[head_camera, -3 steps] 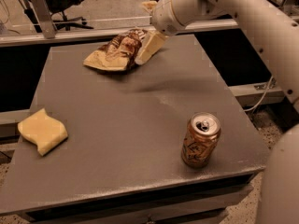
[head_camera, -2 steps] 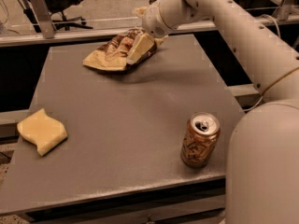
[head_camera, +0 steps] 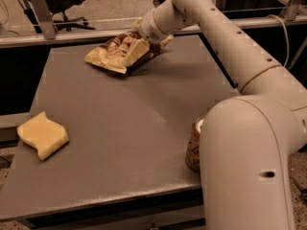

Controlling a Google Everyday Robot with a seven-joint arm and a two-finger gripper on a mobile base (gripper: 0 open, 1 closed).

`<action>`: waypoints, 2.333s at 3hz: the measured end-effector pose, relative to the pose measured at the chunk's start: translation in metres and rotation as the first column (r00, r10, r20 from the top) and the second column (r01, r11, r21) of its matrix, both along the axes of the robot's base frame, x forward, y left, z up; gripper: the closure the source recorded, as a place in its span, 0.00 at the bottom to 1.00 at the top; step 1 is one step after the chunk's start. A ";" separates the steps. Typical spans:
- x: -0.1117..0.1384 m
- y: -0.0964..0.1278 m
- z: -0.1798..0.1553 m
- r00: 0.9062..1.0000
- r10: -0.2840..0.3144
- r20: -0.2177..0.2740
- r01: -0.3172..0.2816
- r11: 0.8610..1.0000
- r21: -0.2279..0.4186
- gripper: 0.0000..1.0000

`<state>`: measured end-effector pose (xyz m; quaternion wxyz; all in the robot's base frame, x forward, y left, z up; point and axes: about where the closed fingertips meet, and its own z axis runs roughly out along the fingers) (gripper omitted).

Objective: Move brown chip bag near orange can

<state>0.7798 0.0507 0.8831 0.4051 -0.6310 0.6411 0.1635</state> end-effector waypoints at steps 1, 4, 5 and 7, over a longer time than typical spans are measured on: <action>0.004 -0.003 -0.007 1.000 -0.012 -0.020 0.012 1.000 -0.011 0.41; -0.042 -0.050 0.059 0.993 0.001 0.118 -0.001 1.000 0.005 1.00; -0.069 -0.083 0.088 0.981 -0.105 0.165 0.111 0.994 -0.026 1.00; -0.136 -0.140 0.073 0.928 -0.367 0.069 0.372 0.923 -0.095 1.00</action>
Offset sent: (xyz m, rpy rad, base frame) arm -0.0045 -0.0324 0.0198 0.0038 -0.0205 -0.0244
